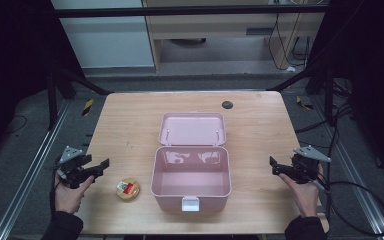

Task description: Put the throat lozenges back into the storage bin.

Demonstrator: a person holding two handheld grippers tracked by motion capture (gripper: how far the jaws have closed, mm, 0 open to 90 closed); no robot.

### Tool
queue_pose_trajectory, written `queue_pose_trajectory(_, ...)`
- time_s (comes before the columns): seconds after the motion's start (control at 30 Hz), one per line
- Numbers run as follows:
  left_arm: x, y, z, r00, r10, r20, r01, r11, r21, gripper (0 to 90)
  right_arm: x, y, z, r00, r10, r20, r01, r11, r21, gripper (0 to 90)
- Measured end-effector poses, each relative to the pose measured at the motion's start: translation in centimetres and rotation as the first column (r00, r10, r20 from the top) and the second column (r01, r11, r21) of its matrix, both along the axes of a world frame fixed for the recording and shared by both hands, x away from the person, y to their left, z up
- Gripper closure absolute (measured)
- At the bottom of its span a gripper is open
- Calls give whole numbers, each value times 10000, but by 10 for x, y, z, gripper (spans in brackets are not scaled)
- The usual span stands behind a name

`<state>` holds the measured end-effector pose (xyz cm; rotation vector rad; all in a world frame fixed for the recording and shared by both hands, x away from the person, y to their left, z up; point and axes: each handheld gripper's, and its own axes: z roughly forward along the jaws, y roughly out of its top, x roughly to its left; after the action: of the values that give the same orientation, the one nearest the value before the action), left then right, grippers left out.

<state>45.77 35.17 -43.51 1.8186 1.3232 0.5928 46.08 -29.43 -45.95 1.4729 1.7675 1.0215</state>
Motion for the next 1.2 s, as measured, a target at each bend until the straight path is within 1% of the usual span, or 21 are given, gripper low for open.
queue_pose_trajectory(0.1, -2, -2, 5, 9992, -373, -119, 374, 9993, 46, 234, 0, 0, 0, 9999, -28, -167, 26, 9999, -108, 4)
queue_pose_trajectory(0.27, -2, -9, 19, 9889, -1420, -425, 1443, 9879, 567, 225, -4, 0, -1, 9996, 19, -276, -29, 9994, -356, 18)
queue_pose_trajectory(0.33, -3, -14, 25, 9740, -2172, -649, 2228, 9699, 980, 217, -5, 0, -2, 9995, 107, -289, -120, 9989, -444, 26)
queue_pose_trajectory(0.37, -3, -14, 25, 9740, -2172, -649, 2228, 9699, 980, 215, -6, 0, -2, 9993, 162, -324, -176, 9989, -441, 28)
queue_pose_trajectory(0.4, -2, -16, 27, 9609, -2637, -841, 2717, 9565, 1058, 214, -6, 0, -2, 9990, 226, -384, -243, 9987, -449, 28)
queue_pose_trajectory(0.47, -1, -18, 29, 9461, -3063, -1056, 3188, 9382, 1347, 204, -7, 0, -4, 9989, 251, -397, -270, 9985, -480, 28)
queue_pose_trajectory(0.5, -1, -18, 29, 9461, -3063, -1056, 3188, 9382, 1347, 202, -7, 0, -4, 9989, 251, -397, -270, 9985, -480, 28)
queue_pose_trajectory(0.57, -1, -20, 30, 9336, -3360, -1249, 3524, 9241, 1480, 197, -8, 0, -5, 9985, 315, -455, -339, 9980, -528, 28)
queue_pose_trajectory(0.6, 0, -22, 30, 9165, -3724, -1458, 3933, 9055, 1596, 197, -7, 0, -5, 9982, 362, -471, -387, 9978, -534, 28)
queue_pose_trajectory(0.67, 0, -23, 30, 9077, -3895, -1563, 4125, 8966, 1609, 189, -7, 0, -5, 9981, 378, -488, -405, 9977, -542, 28)
queue_pose_trajectory(0.7, 1, -24, 30, 8986, -4067, -1644, 4315, 8871, 1640, 189, -7, 0, -5, 9980, 406, -494, -435, 9974, -579, 29)
queue_pose_trajectory(0.73, 1, -26, 30, 8770, -4445, -1824, 4738, 8631, 1750, 186, -7, 2, -5, 9975, 463, -535, -493, 9971, -573, 28)
queue_pose_trajectory(0.87, 3, -29, 31, 8351, -5000, -2294, 5426, 8172, 1942, 179, -7, 3, -6, 9967, 563, -588, -606, 9954, -742, 28)
queue_pose_trajectory(0.9, 4, -30, 31, 8267, -5100, -2377, 5557, 8065, 2020, 177, -7, 3, -6, 9965, 569, -607, -616, 9950, -781, 28)
queue_pose_trajectory(0.93, 4, -30, 31, 8267, -5100, -2377, 5557, 8065, 2020, 176, -7, 3, -6, 9965, 569, -607, -616, 9950, -781, 28)
queue_pose_trajectory(0.97, 5, -32, 31, 8048, -5312, -2648, 5866, 7799, 2182, 175, -6, 4, -7, 9957, 628, -681, -686, 9940, -856, 28)
queue_pose_trajectory(1.03, 6, -34, 30, 7893, -5440, -2848, 6081, 7571, 2390, 166, -6, 5, -8, 9952, 667, -720, -734, 9928, -947, 28)
queue_pose_trajectory(1.07, 6, -34, 30, 7893, -5440, -2848, 6081, 7571, 2390, 165, -6, 5, -8, 9952, 667, -720, -734, 9928, -947, 28)
queue_pose_trajectory(1.1, 7, -36, 30, 7822, -5497, -2933, 6177, 7458, 2494, 162, -6, 6, -8, 9948, 689, -746, -760, 9924, -965, 28)
queue_pose_trajectory(1.13, 8, -39, 29, 7689, -5601, -3082, 6346, 7272, 2616, 158, -6, 6, -8, 9945, 702, -772, -776, 9922, -979, 28)
queue_pose_trajectory(1.2, 10, -42, 27, 7529, -5736, -3227, 6542, 7059, 2714, 148, -6, 6, -8, 9943, 749, -761, -823, 9916, -1000, 28)
